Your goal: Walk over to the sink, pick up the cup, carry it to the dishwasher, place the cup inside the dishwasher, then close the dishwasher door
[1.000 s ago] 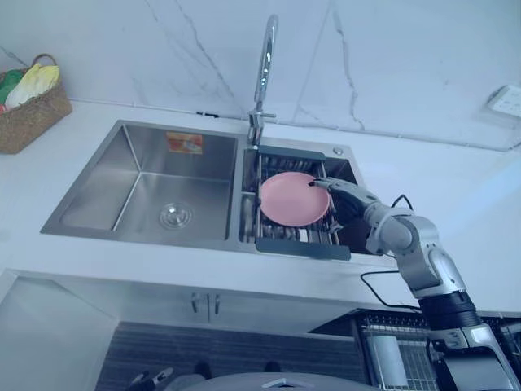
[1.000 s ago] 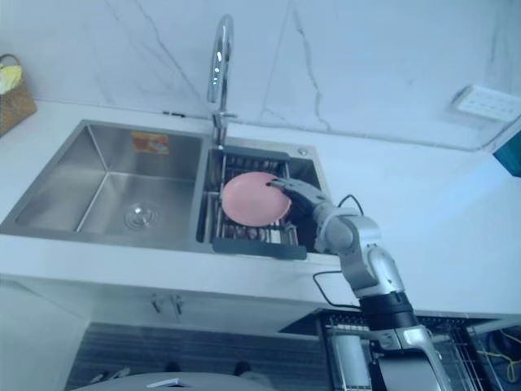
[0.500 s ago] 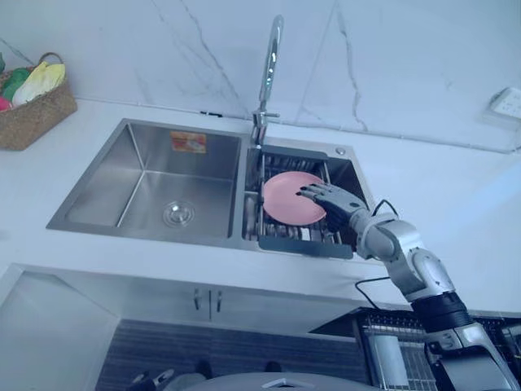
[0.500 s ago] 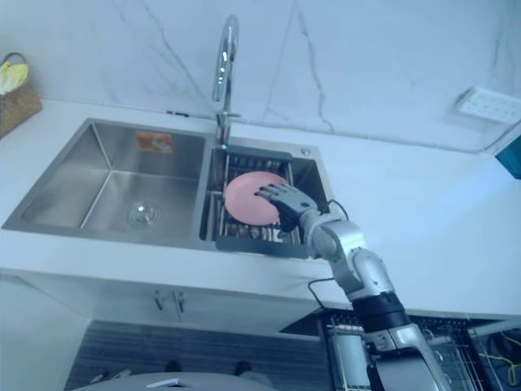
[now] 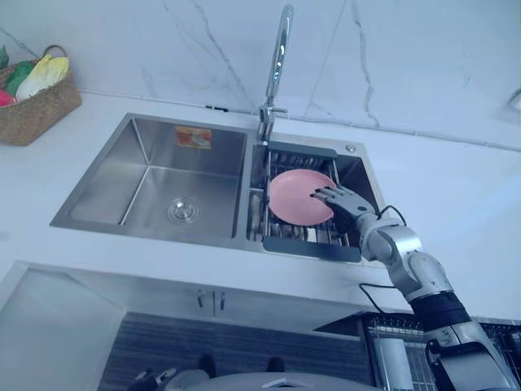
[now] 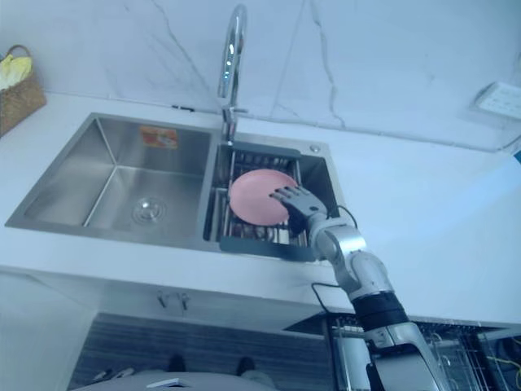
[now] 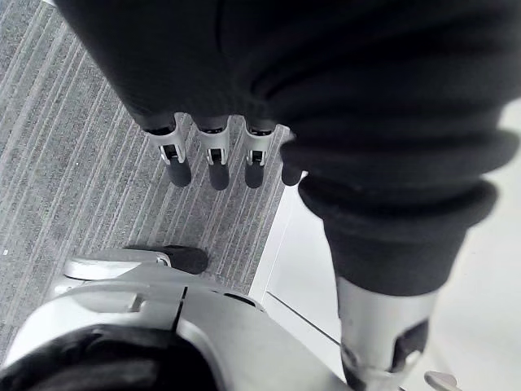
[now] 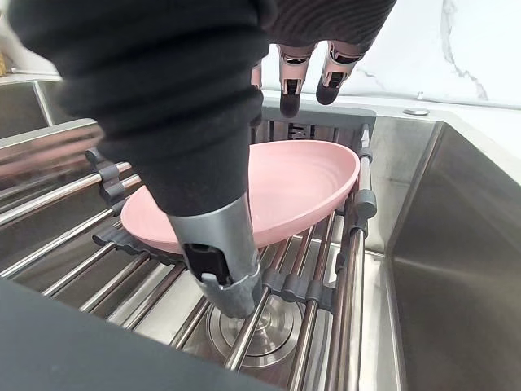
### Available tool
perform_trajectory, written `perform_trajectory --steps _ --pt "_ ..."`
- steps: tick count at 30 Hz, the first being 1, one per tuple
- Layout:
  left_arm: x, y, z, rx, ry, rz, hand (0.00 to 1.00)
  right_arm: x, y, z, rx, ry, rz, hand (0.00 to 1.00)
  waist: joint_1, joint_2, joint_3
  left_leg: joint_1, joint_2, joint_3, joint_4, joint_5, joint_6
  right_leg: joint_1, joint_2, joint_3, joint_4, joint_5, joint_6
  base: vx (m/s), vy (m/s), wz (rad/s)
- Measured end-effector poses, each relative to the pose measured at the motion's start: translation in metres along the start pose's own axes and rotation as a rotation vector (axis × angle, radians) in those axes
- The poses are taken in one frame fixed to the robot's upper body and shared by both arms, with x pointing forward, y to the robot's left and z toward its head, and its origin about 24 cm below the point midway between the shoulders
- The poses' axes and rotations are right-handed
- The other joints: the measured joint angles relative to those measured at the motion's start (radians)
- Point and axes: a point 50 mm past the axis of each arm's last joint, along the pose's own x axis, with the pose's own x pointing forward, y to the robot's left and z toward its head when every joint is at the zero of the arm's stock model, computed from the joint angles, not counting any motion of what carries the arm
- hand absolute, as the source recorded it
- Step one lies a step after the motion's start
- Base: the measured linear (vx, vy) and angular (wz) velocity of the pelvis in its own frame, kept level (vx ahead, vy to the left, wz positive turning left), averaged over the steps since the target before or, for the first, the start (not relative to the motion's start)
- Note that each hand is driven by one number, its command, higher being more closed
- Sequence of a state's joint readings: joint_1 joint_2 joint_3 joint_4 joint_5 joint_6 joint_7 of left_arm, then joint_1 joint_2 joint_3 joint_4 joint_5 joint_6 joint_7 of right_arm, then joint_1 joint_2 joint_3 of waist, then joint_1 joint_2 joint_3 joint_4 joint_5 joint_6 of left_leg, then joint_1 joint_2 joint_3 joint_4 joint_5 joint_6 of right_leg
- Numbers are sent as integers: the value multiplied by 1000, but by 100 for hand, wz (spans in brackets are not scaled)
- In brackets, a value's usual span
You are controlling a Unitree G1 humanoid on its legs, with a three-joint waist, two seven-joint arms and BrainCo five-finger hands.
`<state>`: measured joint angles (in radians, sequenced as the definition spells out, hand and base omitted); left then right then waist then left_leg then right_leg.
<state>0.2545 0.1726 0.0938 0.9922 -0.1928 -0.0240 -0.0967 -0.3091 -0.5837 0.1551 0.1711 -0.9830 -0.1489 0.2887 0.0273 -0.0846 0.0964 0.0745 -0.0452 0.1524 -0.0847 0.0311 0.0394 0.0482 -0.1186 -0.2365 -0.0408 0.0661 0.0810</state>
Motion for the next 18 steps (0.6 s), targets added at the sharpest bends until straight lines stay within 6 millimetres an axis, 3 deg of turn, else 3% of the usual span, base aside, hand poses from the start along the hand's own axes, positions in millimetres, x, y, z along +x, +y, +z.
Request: perform_trajectory --steps 18 --pt "1 -4 10 -1 -38 -15 0 14 8 -1 -14 16 19 0 26 7 44 -22 -1 -17 0 8 1 -14 0 -14 1 1 -3 -2 -2 2"
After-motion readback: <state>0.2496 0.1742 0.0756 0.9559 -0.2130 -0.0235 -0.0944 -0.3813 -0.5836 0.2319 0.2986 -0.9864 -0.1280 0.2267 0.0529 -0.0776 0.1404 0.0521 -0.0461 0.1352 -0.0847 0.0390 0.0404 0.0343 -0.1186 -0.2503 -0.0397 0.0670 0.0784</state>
